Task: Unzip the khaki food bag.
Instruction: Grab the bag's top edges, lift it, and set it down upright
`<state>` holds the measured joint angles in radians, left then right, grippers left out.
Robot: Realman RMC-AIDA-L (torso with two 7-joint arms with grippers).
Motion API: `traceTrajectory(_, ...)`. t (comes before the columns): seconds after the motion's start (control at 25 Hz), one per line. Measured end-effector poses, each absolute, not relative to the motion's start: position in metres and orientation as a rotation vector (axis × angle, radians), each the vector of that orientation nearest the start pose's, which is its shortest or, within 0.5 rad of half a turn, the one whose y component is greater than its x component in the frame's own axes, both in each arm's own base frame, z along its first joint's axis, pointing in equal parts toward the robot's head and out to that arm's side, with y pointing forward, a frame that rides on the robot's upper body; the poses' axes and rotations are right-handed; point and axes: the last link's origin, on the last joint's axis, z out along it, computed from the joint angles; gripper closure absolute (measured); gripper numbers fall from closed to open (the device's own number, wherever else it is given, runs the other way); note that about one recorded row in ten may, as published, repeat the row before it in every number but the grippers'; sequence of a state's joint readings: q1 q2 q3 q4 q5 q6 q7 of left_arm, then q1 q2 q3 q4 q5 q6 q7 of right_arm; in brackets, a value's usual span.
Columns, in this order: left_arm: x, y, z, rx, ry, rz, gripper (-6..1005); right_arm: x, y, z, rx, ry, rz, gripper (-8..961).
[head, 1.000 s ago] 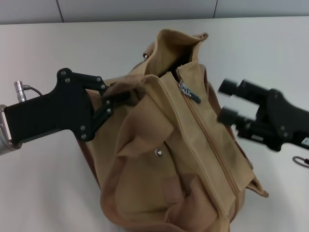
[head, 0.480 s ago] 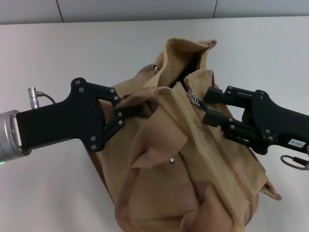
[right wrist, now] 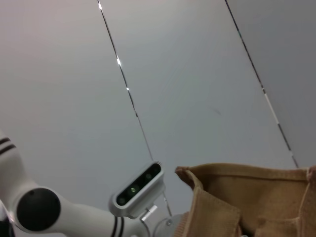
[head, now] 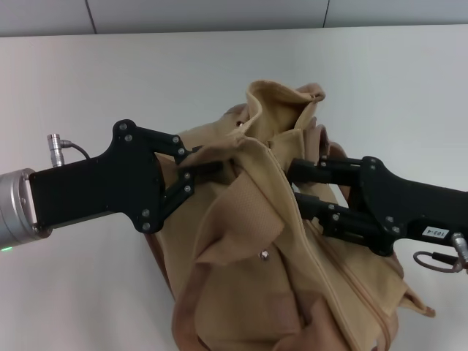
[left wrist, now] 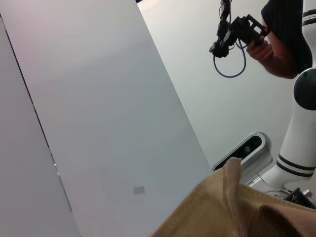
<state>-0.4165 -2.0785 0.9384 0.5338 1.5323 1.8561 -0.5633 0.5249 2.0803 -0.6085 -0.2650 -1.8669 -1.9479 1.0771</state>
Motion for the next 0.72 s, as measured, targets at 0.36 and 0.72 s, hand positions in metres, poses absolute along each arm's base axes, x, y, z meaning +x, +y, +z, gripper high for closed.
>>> traceTrajectory(0.36, -0.2305, 0.2715, -0.0043, -2.509, 0.429, -1.163, 916, 0.232, 0.2574, -0.0255, -2.802, 0.703, 1.481, 558)
traceTrajectory(0.72, -0.2306, 0.2704, -0.0068, -2.507, 0.444, -1.163, 913, 0.2328, 0.2556, -0.0253, -2.823, 0.918, 1.49, 563)
